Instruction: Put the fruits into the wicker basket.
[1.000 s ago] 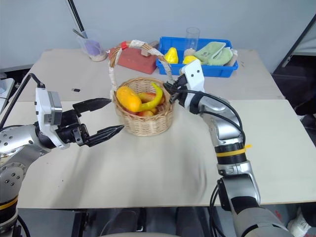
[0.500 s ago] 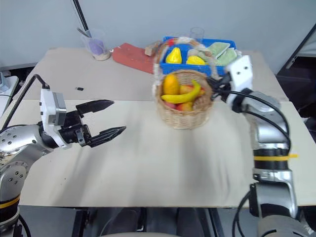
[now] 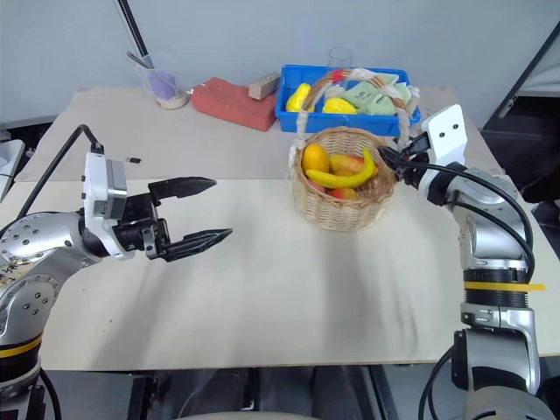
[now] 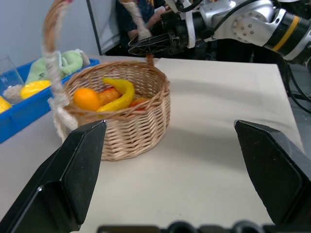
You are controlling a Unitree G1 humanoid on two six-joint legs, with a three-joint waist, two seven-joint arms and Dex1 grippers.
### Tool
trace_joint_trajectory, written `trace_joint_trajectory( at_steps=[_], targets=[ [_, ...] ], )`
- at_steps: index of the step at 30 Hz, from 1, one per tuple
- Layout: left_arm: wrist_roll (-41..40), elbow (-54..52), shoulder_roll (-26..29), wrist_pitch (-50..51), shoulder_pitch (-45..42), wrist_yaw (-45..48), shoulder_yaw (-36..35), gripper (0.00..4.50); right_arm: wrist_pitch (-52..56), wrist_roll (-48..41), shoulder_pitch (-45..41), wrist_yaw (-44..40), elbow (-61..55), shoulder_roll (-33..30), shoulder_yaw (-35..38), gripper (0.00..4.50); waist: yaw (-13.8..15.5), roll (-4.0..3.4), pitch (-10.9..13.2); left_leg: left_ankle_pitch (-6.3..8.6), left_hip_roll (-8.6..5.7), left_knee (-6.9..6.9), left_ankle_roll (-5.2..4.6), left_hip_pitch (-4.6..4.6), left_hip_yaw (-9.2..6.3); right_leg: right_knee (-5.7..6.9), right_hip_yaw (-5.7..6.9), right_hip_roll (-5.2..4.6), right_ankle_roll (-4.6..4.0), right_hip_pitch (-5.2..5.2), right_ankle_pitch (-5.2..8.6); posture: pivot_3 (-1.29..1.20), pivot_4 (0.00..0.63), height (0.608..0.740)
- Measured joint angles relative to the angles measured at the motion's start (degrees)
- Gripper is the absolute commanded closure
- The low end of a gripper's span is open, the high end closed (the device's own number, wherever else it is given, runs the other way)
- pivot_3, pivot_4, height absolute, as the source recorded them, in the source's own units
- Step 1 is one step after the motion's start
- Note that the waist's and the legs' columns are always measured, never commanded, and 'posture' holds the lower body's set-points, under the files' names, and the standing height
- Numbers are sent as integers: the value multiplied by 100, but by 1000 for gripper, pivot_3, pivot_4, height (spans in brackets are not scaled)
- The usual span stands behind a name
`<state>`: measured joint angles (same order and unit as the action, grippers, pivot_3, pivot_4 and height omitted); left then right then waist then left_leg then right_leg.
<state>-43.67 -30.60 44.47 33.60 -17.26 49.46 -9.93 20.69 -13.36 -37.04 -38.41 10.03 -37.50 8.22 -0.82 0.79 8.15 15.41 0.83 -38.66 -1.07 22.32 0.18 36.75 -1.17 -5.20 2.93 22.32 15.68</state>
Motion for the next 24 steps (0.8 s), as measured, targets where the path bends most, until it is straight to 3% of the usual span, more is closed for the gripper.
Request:
trace_joint_trajectory(
  at_steps=[3, 11, 15, 19, 24],
  targets=[
    [137, 0, -3, -24, 1, -54, 7, 0, 81, -45, 48, -36, -42, -114, 29, 610, 9, 0, 0, 0, -1, 0, 0, 2, 0, 0, 0, -2, 0, 0, 0, 0, 150, 740],
    [1073, 242, 256, -121, 761, -391, -153, 0, 678, -630, 909, -713, -811, -903, 510, 610, 45, 0, 1, 3, 2, 1, -6, 3, 0, -8, 2, -2, 0, -2, 0, 0, 150, 740],
    [1655, 305, 799, -120, 1617, -414, -479, 0, 1031, -945, 1616, -1516, -1098, -1757, 646, 610, 30, -3, 3, 5, 6, 5, -8, -1, 1, -13, 1, -4, 0, -2, 1, 0, 150, 740],
    [1967, 449, 909, -261, 2351, -345, -1033, 0, 1021, -1026, 2133, -2352, -1324, -2407, 637, 610, 17, -3, 3, 5, 15, 5, -8, -6, 1, -19, 0, -4, -2, -6, 2, 0, 150, 740],
    [2110, 632, 906, -344, 2793, -239, -1640, 0, 672, -834, 2120, -2668, -1214, -2493, 360, 610, 6, -2, 4, 5, 14, 6, -7, -7, 2, -19, -1, -5, -3, -5, 3, 0, 150, 740]
  ],
)
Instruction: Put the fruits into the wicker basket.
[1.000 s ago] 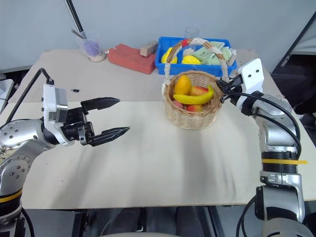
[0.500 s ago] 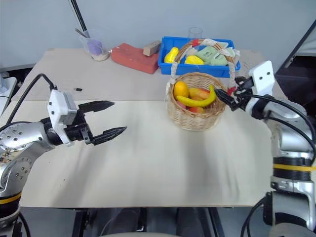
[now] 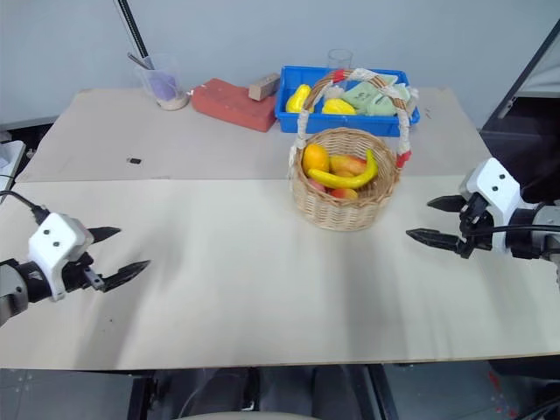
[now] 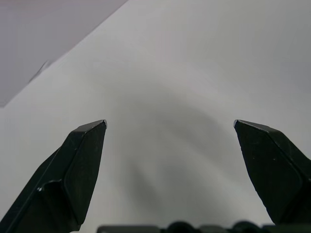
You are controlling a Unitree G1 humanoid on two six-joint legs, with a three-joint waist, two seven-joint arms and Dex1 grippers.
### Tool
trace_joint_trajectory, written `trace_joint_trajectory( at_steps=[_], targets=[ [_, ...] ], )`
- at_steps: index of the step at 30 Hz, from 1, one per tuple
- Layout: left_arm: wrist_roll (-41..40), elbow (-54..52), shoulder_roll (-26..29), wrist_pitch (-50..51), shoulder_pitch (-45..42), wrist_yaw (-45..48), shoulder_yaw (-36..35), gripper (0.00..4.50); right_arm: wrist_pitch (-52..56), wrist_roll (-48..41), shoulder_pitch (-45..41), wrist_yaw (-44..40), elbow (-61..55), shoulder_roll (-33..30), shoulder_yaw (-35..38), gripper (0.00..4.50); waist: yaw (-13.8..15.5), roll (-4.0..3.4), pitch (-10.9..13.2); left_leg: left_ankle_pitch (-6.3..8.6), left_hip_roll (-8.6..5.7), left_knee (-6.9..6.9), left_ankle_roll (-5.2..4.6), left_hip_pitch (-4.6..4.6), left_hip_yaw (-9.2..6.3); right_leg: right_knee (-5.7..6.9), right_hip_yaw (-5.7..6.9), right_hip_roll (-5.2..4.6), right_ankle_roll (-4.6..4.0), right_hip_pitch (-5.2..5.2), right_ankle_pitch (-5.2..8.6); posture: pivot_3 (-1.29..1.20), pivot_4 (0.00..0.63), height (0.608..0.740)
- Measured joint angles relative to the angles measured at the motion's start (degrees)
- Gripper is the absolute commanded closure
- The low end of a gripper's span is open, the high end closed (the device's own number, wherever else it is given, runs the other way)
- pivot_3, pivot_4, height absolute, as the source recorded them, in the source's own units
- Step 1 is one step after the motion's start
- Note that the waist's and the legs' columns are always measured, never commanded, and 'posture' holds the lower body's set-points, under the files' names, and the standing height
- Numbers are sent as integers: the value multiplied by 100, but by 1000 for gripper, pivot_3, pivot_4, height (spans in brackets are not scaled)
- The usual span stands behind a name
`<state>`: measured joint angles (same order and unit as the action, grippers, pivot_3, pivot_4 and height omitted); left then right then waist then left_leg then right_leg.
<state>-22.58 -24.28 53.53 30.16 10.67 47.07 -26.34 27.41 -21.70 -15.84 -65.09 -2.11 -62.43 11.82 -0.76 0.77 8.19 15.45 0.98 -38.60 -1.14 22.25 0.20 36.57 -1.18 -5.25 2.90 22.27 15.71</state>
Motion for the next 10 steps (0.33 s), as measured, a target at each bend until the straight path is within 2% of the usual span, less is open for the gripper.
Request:
trace_joint_trajectory(
  at_steps=[10],
  targets=[
    [-21, 53, 12, 7, -44, 255, -290, 0, -207, 192, -458, -125, 304, 1, -281, 610, 62, -2, 1, 1, -1, 0, 1, 5, 0, -2, 3, -12, 1, 1, 0, 0, 150, 740]
  ],
)
